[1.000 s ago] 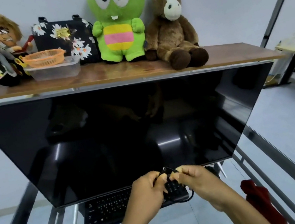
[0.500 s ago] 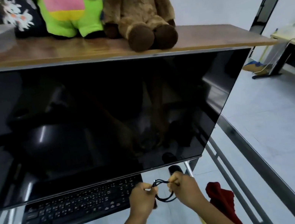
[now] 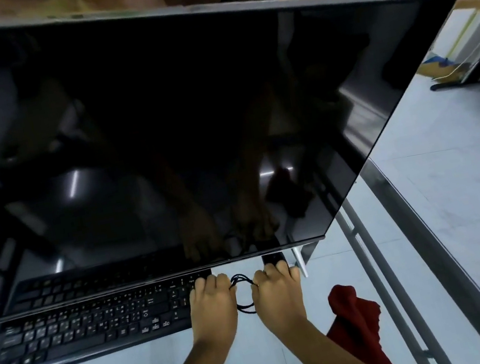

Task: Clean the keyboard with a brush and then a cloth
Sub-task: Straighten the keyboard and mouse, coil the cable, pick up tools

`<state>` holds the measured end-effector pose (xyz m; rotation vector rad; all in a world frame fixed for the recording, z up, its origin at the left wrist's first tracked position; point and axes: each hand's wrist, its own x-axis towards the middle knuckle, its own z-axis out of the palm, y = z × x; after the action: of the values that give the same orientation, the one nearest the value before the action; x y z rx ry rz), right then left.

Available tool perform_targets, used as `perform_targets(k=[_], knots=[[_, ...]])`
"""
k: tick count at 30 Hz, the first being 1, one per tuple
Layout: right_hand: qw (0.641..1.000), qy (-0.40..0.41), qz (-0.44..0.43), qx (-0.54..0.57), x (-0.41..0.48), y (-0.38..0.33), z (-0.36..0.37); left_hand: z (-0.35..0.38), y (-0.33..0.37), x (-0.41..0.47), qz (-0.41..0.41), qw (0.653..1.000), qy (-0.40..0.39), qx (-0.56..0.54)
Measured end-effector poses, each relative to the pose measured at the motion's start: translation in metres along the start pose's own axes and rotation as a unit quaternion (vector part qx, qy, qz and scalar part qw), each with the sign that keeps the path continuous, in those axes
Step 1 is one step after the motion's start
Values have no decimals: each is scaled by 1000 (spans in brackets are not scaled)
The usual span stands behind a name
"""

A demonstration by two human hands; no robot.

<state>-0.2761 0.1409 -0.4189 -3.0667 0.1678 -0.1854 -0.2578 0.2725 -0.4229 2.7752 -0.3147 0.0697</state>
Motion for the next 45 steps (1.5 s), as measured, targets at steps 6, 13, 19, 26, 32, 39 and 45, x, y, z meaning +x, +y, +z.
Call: perform_targets(k=[6, 13, 19, 26, 32, 39, 45], knots=[[1000, 10, -23, 5, 2, 1, 7, 7, -9, -31, 123, 986, -48, 99], [998, 19, -64, 6, -12, 8, 17, 20, -20, -36, 146, 974, -105, 139], [991, 78, -25, 105, -17, 27, -21, 10, -4, -37, 156, 978, -67, 120], [962, 74, 178, 195, -56, 123, -55, -5, 69, -31, 149, 986, -69, 19], [956, -14, 217, 198, -102, 145, -48, 13, 113, -41, 63, 977, -204, 15], [968, -16, 204, 148, -110, 122, -10, 21, 127, -44, -8, 972, -236, -9], [954, -19, 225, 199, -103, 127, -12, 6, 120, -39, -73, 966, -196, -149]])
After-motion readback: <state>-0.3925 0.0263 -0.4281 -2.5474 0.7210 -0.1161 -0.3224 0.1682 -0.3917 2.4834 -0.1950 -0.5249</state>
